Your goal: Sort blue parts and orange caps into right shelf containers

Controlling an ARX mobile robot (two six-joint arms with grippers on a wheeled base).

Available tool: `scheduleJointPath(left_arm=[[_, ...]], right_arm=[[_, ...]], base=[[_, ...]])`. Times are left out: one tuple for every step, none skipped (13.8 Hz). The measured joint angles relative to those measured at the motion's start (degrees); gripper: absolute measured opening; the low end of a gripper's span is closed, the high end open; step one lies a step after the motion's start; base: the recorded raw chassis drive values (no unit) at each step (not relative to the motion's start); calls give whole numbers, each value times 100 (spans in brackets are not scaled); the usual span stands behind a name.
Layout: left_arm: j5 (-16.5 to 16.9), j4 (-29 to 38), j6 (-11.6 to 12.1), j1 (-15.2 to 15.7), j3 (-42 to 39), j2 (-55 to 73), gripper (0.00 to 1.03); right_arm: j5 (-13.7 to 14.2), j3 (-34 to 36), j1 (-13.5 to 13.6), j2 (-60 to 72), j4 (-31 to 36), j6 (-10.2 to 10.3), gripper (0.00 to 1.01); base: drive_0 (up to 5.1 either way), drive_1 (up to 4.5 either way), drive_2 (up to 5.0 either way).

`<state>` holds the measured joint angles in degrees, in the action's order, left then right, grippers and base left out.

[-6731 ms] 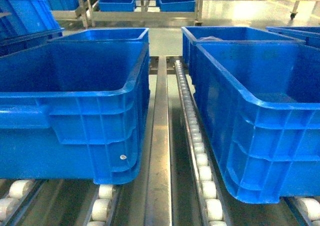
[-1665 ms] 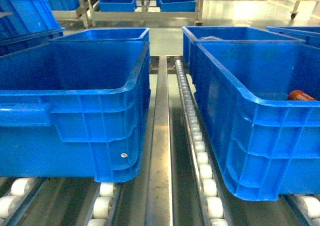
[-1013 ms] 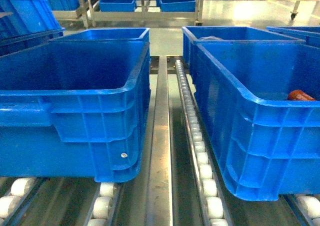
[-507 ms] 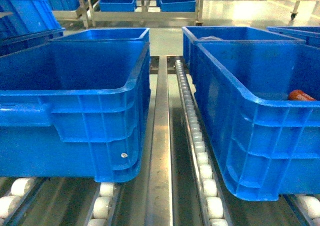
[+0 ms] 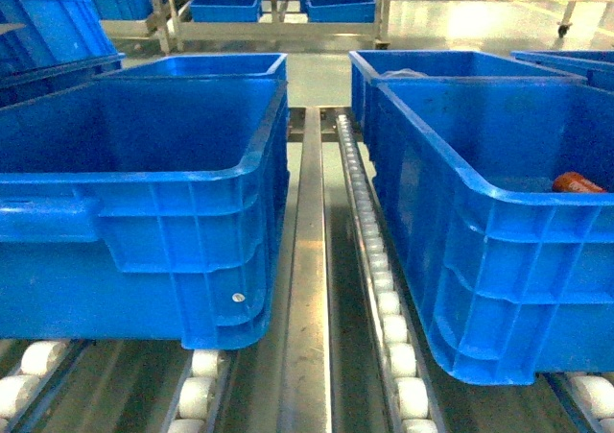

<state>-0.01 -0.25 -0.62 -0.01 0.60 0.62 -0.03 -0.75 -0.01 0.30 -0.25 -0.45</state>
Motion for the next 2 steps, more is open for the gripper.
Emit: scheduleJointPath(left_arm=[[0, 0, -2, 0, 0, 0, 98], [0, 0, 0, 0, 0, 0, 98]], right_arm=[[2, 0, 0, 0, 0, 0, 98], [2, 0, 0, 0, 0, 0, 98]], base=[[0, 0, 0], [0, 0, 0]])
